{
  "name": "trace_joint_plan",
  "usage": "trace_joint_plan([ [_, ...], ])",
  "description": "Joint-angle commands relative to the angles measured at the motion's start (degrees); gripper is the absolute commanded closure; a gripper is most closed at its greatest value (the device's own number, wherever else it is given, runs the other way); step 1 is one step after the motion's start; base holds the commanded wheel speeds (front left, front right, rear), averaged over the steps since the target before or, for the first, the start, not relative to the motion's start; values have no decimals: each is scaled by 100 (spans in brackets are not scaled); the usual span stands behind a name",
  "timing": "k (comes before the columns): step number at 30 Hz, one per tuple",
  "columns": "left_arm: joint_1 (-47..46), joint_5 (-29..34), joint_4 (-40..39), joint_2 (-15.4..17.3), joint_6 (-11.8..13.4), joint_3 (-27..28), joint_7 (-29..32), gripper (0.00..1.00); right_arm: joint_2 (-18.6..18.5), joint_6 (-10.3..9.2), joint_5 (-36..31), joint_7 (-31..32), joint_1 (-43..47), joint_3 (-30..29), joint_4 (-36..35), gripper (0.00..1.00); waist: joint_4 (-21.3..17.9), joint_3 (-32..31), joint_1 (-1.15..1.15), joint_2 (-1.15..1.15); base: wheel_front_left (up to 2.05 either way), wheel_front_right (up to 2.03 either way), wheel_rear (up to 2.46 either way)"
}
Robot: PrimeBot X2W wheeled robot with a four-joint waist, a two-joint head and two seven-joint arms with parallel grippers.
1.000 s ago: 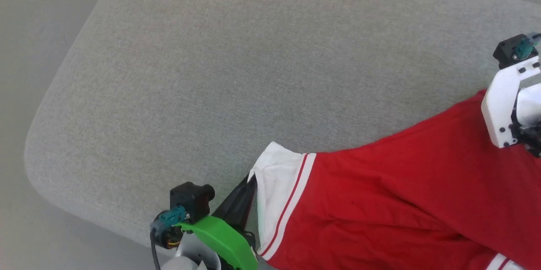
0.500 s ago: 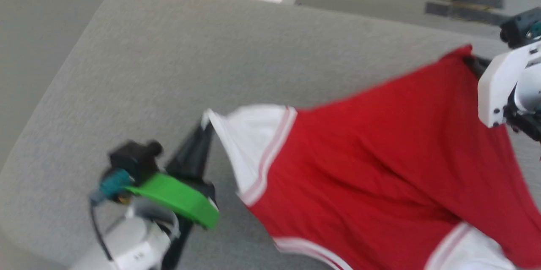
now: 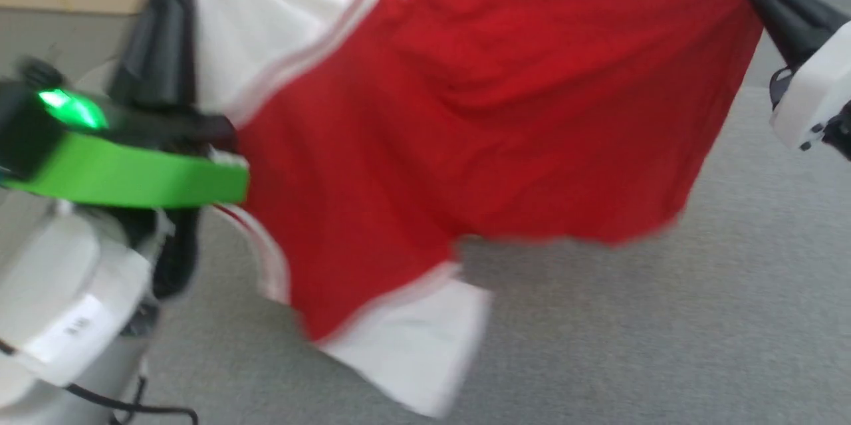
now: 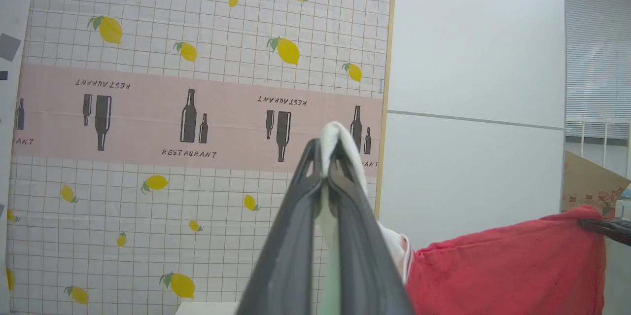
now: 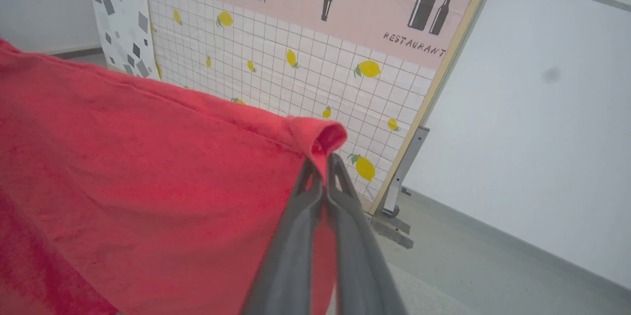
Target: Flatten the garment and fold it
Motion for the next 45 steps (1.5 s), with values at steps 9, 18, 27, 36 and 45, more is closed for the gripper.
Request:
trace_joint_plan([
  [9, -1319, 198, -208, 312, 36, 456, 289, 100, 293, -10, -82, 317, -186, -644, -852, 100, -542, 217, 0, 0, 0, 0, 0],
  [18, -3146, 326, 1039, 341, -461, 256, 900, 100, 398, -10, -368, 130, -1477, -603, -227, 100, -806, 1236, 0, 0, 0, 0, 0],
  [27, -4992, 611, 3156, -70, -1027, 25, 751, 100, 686, -10, -611, -899, -3246, -82, 1582, 100, -973, 2190, 0, 0, 0, 0, 0],
  [36, -6086, 886, 4495, -464, -1274, -25, -4, 100, 962, -10, -883, -2108, -4492, 506, 3211, 100, -895, 2604, 0, 0, 0, 0, 0],
  [45, -5800, 960, 4889, -679, -1520, -67, -330, 100, 1031, -10, -831, -2853, -4632, 975, 4142, 100, -635, 2703, 0, 0, 0, 0, 0],
])
